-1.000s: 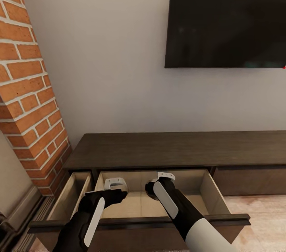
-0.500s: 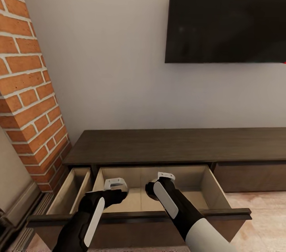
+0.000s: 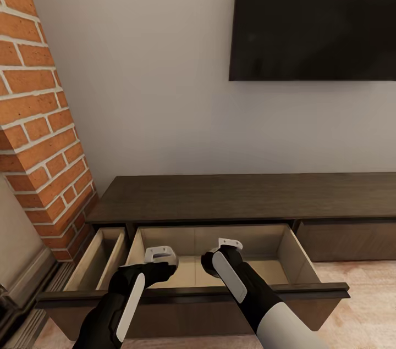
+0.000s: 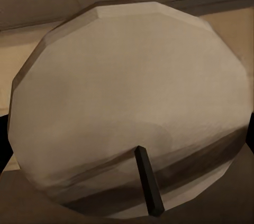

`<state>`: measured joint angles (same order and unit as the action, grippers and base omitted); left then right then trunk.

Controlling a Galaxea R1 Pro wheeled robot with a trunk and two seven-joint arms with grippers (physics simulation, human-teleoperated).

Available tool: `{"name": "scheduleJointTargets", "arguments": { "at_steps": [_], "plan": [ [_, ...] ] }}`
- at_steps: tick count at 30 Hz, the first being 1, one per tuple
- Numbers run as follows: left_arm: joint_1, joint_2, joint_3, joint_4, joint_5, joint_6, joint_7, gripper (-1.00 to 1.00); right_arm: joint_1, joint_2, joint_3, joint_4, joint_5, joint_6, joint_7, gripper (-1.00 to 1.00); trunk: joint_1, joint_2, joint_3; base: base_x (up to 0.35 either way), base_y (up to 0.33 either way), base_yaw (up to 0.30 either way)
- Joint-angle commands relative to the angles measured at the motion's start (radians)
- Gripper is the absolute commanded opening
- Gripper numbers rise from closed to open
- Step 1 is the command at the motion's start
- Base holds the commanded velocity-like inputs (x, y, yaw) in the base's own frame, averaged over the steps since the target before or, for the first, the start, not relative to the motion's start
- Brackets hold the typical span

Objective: Place each of the two pumpkins and all three candles from the living room inside a cabinet in the living room (use any cabinet), then make sure every cabinet is closed, and position the cauldron so it is next to a table in the living room.

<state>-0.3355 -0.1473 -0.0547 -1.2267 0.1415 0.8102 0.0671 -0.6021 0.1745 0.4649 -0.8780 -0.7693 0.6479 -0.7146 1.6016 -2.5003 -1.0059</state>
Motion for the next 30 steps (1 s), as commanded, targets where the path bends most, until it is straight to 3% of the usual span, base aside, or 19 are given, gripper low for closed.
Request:
{"name": "scheduleJointTargets", "arguments": {
  "at_steps": [1,17,30],
  "plan": [
    [0.000,0.000,-0.001,-0.002,0.009,0.004,0.007,-1.00,-0.001,0.000,0.001,-0.001,-0.010,-0.001,-0.009,-1.00,0.000,0.000,-0.001,0.000,0.000,0.000],
    [-0.001,0.000,-0.001,-0.002,0.009,0.013,0.007,-1.00,-0.010,0.000,0.002,0.000,-0.014,0.028,-0.010,-1.00,0.000,0.000,-0.001,0.066,0.005,0.000],
    [-0.025,-0.001,0.001,0.006,0.012,0.039,0.011,-1.00,-0.015,0.000,0.001,0.001,-0.009,0.049,-0.010,-1.00,0.006,-0.003,-0.051,0.000,0.000,0.000]
  ]
}}
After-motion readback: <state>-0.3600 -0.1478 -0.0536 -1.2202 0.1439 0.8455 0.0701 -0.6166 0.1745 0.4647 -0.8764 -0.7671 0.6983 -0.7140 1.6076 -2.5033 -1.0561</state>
